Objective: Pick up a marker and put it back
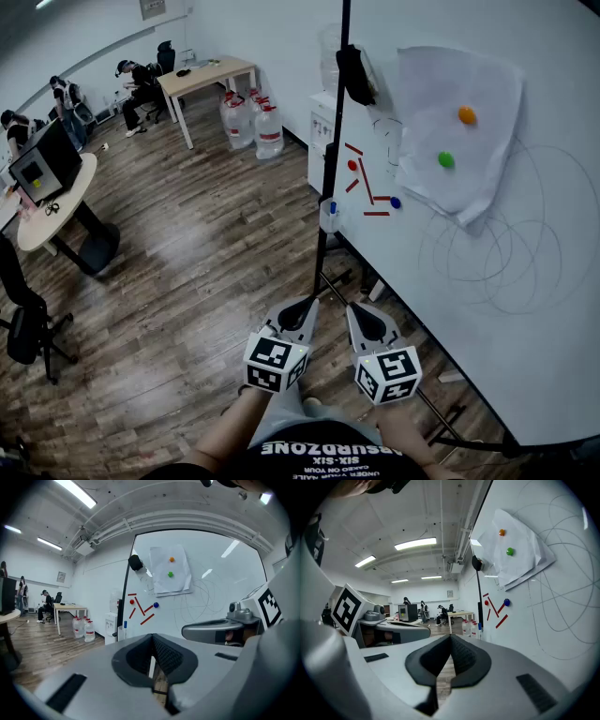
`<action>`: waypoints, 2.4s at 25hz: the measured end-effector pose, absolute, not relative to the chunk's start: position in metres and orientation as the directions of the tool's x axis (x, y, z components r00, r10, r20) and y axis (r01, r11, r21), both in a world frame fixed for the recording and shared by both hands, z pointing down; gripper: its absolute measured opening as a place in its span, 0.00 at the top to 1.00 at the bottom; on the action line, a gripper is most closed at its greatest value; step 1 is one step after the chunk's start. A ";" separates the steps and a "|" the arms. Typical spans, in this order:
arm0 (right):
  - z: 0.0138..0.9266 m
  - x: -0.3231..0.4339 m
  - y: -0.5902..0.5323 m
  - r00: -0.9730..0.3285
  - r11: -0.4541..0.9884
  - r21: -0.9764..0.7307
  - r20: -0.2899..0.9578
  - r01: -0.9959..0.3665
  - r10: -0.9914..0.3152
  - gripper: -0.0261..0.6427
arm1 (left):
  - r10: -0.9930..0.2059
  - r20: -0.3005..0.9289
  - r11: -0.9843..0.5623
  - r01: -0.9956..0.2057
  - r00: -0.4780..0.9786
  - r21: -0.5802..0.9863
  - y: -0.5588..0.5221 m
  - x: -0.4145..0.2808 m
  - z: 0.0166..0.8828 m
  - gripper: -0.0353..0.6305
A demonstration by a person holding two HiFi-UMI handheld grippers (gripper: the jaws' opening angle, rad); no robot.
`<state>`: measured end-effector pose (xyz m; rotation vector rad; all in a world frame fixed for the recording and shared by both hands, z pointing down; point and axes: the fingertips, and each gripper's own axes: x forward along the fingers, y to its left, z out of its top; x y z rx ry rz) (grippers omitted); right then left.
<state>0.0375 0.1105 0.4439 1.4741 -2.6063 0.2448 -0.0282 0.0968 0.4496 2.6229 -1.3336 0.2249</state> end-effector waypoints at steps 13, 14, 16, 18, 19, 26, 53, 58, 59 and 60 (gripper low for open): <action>0.440 0.046 0.110 -0.523 0.516 -0.086 0.171 -0.852 -0.835 0.96 | -0.793 0.229 -0.552 -0.825 0.564 0.123 0.090 -0.020 0.444 0.94; 0.441 0.047 0.107 -0.522 0.514 -0.088 0.169 -0.853 -0.836 0.96 | -0.793 0.227 -0.553 -0.825 0.565 0.122 0.087 -0.019 0.443 0.94; 0.442 0.048 0.102 -0.518 0.509 -0.095 0.169 -0.856 -0.839 0.97 | -0.792 0.227 -0.555 -0.823 0.567 0.120 0.082 -0.018 0.443 0.94; 0.443 0.050 0.097 -0.514 0.504 -0.101 0.171 -0.858 -0.841 0.96 | -0.791 0.228 -0.557 -0.823 0.568 0.117 0.075 -0.016 0.441 0.94; 0.443 0.051 0.094 -0.513 0.502 -0.103 0.173 -0.859 -0.841 0.96 | -0.791 0.227 -0.557 -0.822 0.568 0.114 0.071 -0.014 0.440 0.94; 0.445 0.056 0.066 -0.507 0.496 -0.106 0.187 -0.862 -0.842 0.96 | -0.794 0.177 -0.570 -0.814 0.581 0.114 0.039 -0.010 0.418 0.94; 0.451 0.055 -0.044 -0.488 0.478 -0.101 0.227 -0.873 -0.843 0.96 | -0.790 0.180 -0.589 -0.807 0.586 0.039 -0.094 -0.003 0.421 0.63; 0.455 0.058 -0.062 -0.476 0.466 -0.099 0.241 -0.879 -0.846 0.96 | -0.781 0.211 -0.596 -0.803 0.588 0.031 -0.117 0.001 0.434 0.63; 0.455 0.059 -0.066 -0.472 0.462 -0.099 0.244 -0.881 -0.847 0.96 | -0.778 0.219 -0.598 -0.801 0.589 0.030 -0.121 0.002 0.437 0.63; 0.456 0.060 -0.069 -0.468 0.458 -0.099 0.246 -0.883 -0.849 0.96 | -0.775 0.227 -0.600 -0.800 0.590 0.030 -0.125 0.003 0.440 0.63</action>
